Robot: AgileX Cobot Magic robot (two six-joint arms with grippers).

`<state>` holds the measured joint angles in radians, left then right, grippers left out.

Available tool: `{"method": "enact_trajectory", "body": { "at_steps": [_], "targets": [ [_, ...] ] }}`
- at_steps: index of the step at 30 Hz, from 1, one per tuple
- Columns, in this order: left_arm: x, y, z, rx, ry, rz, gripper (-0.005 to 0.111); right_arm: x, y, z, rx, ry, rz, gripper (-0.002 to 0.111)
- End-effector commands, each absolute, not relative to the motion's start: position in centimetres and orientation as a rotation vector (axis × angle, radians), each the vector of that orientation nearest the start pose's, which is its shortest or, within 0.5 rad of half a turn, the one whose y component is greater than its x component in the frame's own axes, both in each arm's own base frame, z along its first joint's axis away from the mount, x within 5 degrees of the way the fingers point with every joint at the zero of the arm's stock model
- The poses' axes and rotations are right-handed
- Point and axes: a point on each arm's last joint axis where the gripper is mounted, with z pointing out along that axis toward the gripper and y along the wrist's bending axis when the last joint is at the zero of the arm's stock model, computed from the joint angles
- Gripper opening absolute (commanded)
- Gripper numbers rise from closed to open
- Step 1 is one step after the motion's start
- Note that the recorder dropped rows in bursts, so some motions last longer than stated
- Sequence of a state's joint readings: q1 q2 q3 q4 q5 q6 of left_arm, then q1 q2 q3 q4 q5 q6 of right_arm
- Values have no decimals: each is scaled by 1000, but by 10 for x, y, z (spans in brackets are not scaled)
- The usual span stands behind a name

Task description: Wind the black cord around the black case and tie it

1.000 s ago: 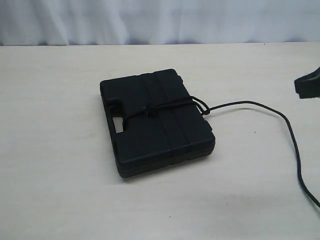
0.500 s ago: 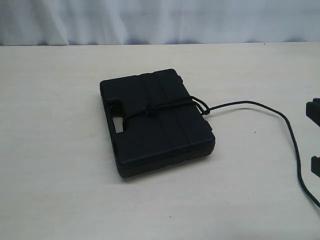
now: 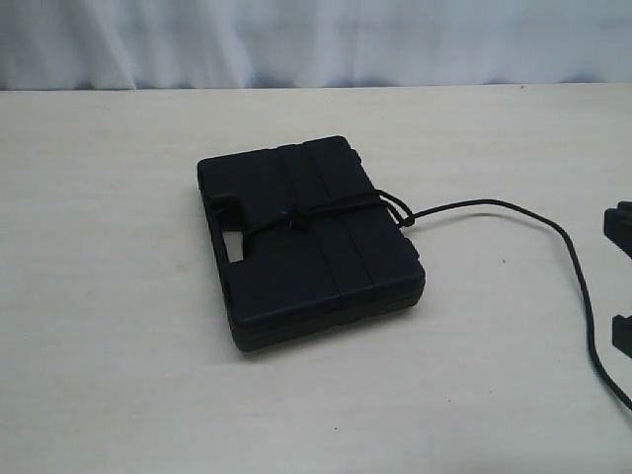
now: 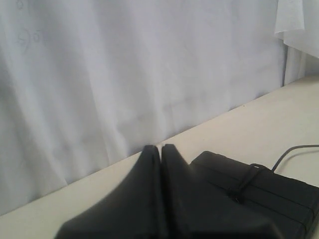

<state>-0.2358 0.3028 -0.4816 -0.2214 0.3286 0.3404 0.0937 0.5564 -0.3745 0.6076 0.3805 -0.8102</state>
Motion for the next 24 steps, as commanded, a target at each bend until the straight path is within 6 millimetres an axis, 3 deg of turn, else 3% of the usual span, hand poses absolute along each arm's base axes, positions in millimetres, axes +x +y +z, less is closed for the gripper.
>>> {"method": "enact_trajectory", "body": {
  "at_steps": [1,5,10,19,24],
  "targets": [
    [65,-23,326,355,1582,-146,0,111,30,268,-459,1905,110,4],
    [61,-22,327,355,1563,-138,0,104,29,272,-470,1866,91,4],
    [52,-18,316,334,1510,-124,0,88,11,262,-749,1772,-364,4],
    [53,-6,238,251,1670,96,0,50,7,210,-706,1622,-426,4],
    [53,-3,203,241,1719,142,0,54,7,185,-721,1667,-420,4]
  ]
}}
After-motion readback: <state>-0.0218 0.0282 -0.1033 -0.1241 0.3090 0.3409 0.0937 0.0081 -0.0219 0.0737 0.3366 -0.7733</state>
